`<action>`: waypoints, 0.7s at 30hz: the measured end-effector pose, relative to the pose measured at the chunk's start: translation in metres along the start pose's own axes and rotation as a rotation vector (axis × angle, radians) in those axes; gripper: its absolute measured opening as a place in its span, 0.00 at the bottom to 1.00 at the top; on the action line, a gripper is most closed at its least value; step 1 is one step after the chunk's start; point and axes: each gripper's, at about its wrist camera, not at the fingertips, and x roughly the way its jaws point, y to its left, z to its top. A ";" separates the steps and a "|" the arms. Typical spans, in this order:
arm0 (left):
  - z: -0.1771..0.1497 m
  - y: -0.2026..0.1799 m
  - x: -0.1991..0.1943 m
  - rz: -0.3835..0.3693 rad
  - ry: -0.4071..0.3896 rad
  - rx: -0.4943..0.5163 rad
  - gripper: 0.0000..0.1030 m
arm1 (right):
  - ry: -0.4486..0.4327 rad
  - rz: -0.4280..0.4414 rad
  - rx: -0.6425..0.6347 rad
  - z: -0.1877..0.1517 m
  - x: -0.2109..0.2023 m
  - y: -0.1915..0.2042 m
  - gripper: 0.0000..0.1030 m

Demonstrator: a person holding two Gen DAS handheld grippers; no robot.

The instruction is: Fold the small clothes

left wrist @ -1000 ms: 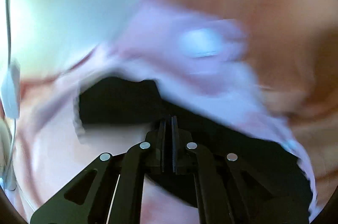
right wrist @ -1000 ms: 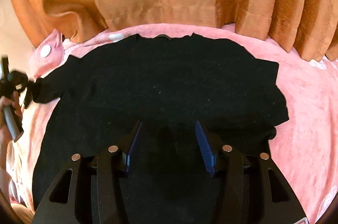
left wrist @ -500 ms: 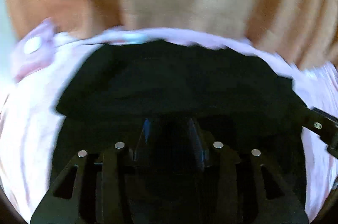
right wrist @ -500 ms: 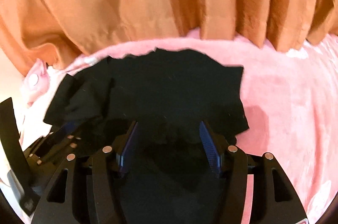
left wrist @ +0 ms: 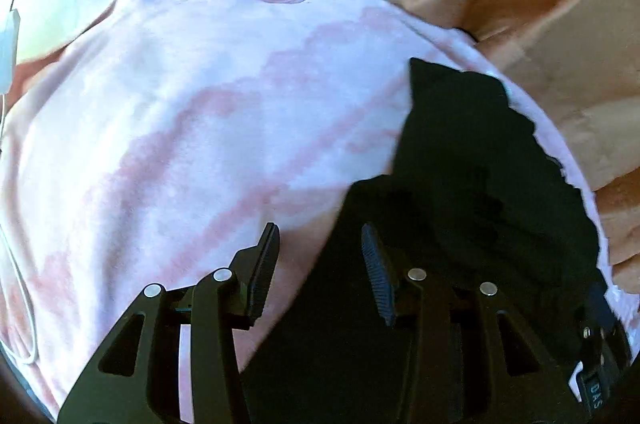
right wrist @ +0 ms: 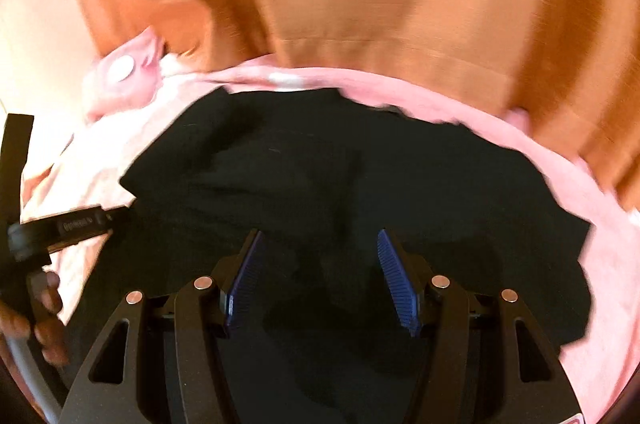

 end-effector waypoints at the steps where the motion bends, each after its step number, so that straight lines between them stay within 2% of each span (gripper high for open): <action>1: 0.000 0.001 0.003 0.012 0.008 0.007 0.40 | 0.012 0.018 -0.019 0.006 0.012 0.012 0.56; 4: -0.001 -0.008 0.006 0.043 -0.003 0.040 0.41 | 0.064 -0.017 -0.092 0.014 0.048 0.037 0.55; 5: -0.001 -0.010 0.006 0.061 -0.005 0.062 0.41 | 0.079 -0.040 -0.119 0.014 0.057 0.041 0.44; 6: -0.002 -0.012 0.007 0.069 -0.006 0.072 0.42 | 0.082 -0.041 -0.132 0.015 0.062 0.042 0.22; 7: -0.001 -0.012 0.007 0.072 -0.007 0.074 0.42 | 0.066 -0.022 -0.096 0.019 0.057 0.033 0.06; 10: 0.000 -0.010 0.002 0.064 -0.001 0.063 0.42 | -0.007 0.058 0.157 0.026 0.015 -0.028 0.04; 13: 0.004 -0.007 -0.006 -0.006 0.004 0.028 0.42 | -0.064 0.128 0.379 0.005 -0.032 -0.109 0.05; 15: 0.002 -0.011 -0.012 -0.099 0.021 0.012 0.43 | -0.044 0.103 0.470 -0.020 -0.042 -0.152 0.14; 16: 0.002 -0.015 -0.012 -0.144 0.033 0.006 0.46 | -0.003 0.045 0.486 -0.035 -0.041 -0.171 0.14; 17: 0.000 -0.019 -0.014 -0.202 0.052 -0.005 0.50 | 0.025 0.023 0.516 -0.049 -0.040 -0.185 0.14; 18: -0.004 -0.024 -0.014 -0.259 0.074 -0.020 0.50 | 0.034 0.034 0.560 -0.059 -0.038 -0.194 0.14; 21: -0.011 -0.030 -0.012 -0.381 0.130 -0.088 0.50 | 0.065 0.167 0.738 -0.071 -0.030 -0.215 0.15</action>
